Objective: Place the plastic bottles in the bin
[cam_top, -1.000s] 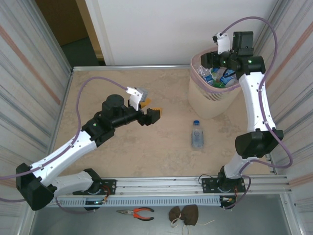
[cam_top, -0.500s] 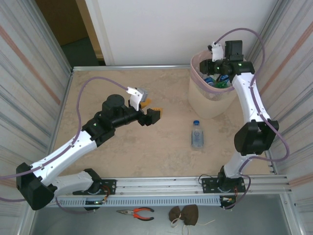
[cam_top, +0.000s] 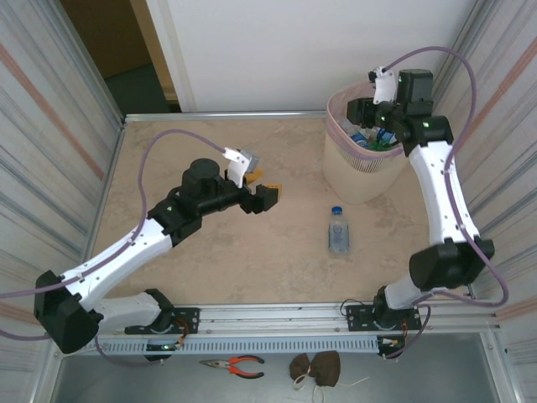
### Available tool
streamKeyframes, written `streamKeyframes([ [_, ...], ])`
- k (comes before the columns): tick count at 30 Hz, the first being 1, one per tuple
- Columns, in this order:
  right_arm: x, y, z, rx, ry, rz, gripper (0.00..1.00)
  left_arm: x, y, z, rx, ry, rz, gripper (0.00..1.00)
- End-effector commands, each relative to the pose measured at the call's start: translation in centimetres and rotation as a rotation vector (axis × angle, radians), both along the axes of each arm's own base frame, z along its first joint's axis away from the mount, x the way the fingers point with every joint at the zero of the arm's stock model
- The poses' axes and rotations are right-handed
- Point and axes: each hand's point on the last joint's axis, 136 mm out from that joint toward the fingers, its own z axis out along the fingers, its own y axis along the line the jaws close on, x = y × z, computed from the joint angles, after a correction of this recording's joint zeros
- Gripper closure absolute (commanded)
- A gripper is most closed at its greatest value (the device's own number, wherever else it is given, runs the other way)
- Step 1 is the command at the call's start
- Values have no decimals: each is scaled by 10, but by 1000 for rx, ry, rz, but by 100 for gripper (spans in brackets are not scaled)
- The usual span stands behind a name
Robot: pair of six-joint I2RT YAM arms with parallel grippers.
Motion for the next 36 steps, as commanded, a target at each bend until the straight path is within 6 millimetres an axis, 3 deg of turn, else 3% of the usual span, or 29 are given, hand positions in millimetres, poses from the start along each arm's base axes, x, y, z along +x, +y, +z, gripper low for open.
streamKeyframes([
  [1, -28, 13, 21, 57, -45, -4, 65, 11, 5, 26, -14, -82, 12, 18],
  [9, -85, 48, 25, 56, -51, 52, 64, 33, 28, 19, 24, -125, 116, 18],
  [16, -114, 84, -7, -24, 20, 118, 62, 48, 36, 6, 22, -84, 165, 18],
  [23, -141, 120, -44, -93, 82, 164, 59, 48, 38, 3, 20, -71, 176, 18],
  [30, -145, 120, -89, -140, 173, 42, 58, 39, 45, 1, 46, -52, 161, 17],
  [36, -151, 98, -133, -172, 275, -104, 56, 26, 51, -5, 84, -3, 131, 18],
])
